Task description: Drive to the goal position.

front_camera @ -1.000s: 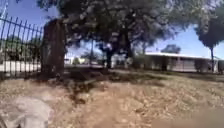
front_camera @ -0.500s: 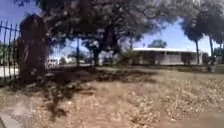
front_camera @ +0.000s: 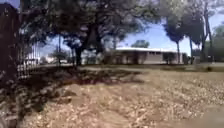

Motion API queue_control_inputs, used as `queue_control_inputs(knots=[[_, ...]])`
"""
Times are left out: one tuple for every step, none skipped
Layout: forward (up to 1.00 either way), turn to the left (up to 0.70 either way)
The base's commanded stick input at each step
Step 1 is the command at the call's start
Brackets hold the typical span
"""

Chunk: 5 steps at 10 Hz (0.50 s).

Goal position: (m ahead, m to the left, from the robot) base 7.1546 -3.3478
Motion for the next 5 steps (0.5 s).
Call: queue_control_inputs(knots=[[0.70, 0.00], [0.70, 0.00], [0.70, 0.00], [0.70, 0.00], [0.70, 0.00]])
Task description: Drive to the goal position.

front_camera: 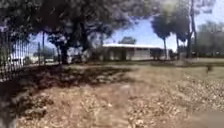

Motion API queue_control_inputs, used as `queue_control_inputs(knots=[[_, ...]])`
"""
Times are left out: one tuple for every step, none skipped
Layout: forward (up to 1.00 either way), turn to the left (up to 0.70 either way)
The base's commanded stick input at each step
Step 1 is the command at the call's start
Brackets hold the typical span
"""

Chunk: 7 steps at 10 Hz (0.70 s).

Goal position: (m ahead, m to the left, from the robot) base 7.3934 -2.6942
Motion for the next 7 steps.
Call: queue_control_inputs(knots=[[0.70, 0.00], [0.70, -0.02], [0.70, -0.03], [0.70, -0.08], [0.70, -0.35], [0.70, -0.35], [0.70, -0.35]])
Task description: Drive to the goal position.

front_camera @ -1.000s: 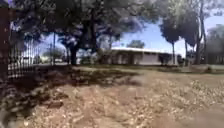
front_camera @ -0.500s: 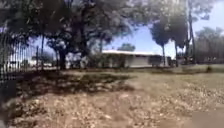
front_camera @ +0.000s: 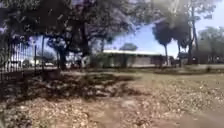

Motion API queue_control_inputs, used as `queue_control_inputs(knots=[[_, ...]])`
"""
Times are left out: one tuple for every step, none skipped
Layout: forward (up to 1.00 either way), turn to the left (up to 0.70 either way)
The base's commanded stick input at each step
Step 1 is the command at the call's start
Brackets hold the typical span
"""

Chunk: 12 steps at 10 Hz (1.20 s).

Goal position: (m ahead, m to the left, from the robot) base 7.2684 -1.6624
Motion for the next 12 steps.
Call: queue_control_inputs(knots=[[0.70, -0.35], [0.70, -0.35], [0.70, -0.35], [0.70, -0.35], [0.70, -0.35], [0.70, -0.23], [0.70, -0.04], [0.70, 0.00], [0.70, 0.00], [0.70, 0.00], [0.70, 0.00], [0.70, 0.00]])
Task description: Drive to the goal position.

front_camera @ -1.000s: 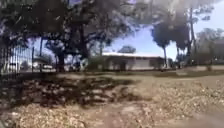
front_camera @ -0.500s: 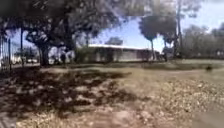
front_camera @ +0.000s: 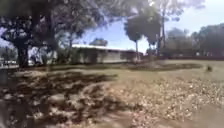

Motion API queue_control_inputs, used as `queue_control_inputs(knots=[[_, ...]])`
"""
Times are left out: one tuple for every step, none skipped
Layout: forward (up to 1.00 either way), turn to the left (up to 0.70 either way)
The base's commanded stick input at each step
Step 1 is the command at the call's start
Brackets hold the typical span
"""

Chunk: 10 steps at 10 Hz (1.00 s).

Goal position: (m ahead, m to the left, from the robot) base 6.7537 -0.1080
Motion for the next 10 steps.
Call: queue_control_inputs(knots=[[0.70, 0.00], [0.70, 0.00], [0.70, 0.00], [0.70, 0.00], [0.70, 0.00], [0.70, 0.00], [0.70, 0.00], [0.70, 0.00], [0.70, 0.00], [0.70, -0.08]])
